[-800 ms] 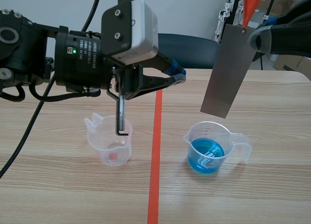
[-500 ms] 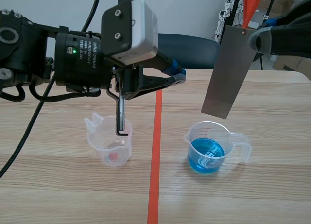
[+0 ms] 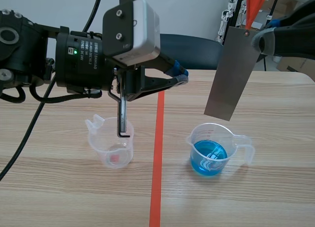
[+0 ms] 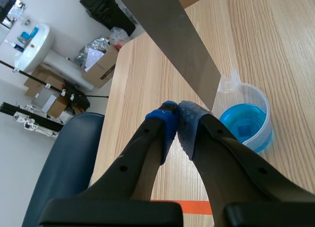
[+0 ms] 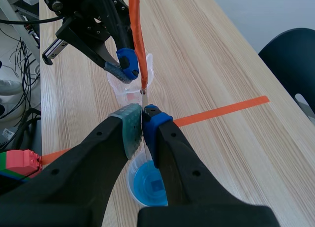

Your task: Do the redox reaction experiment. lower the plate into the blue solution

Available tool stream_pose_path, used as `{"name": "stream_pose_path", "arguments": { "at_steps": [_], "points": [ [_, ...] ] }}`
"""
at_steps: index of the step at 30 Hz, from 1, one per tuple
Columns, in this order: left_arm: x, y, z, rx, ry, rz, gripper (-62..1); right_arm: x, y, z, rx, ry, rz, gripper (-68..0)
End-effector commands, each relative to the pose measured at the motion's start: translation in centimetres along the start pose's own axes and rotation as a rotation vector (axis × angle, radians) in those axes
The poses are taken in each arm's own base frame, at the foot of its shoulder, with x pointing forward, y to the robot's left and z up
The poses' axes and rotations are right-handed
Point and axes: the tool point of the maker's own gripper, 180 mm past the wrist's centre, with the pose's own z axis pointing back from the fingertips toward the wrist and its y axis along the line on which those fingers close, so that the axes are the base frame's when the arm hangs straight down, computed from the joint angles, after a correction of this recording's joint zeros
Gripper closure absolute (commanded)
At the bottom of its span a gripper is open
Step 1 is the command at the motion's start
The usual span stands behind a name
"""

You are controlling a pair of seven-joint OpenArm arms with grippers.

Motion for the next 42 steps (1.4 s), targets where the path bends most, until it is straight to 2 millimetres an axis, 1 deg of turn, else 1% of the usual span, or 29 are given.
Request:
{"name": "stream_pose_path", "arguments": {
  "at_steps": [1,15,24,31,38,42],
  "points": [
    [0.5,0.5,0.0,0.018,-0.021,-0.002,-2.7,1.3,-0.2,0.3,-0.002,-0.025,0.025,-0.6],
    [-0.1,-0.1,0.1,0.015,-0.007,0.017,-2.7,1.2,-0.3,0.5,-0.007,-0.02,0.027,-0.6],
    [-0.1,0.3,0.2,0.031,-0.004,0.011,-2.7,1.2,-0.4,0.5,-0.009,-0.016,0.026,-0.6],
    [-0.9,1.1,1.2,0.074,0.023,0.012,-2.7,0.9,-0.4,0.4,-0.006,-0.006,0.035,-0.6],
    [-1.9,0.4,2.1,0.061,0.05,0.028,-2.7,0.7,-0.7,0.5,-0.014,0.0,0.033,-0.6],
    [-2.3,0.0,2.9,0.075,0.049,0.053,-2.7,0.2,-1.2,0.4,-0.024,0.009,0.025,-0.6]
  ]
}}
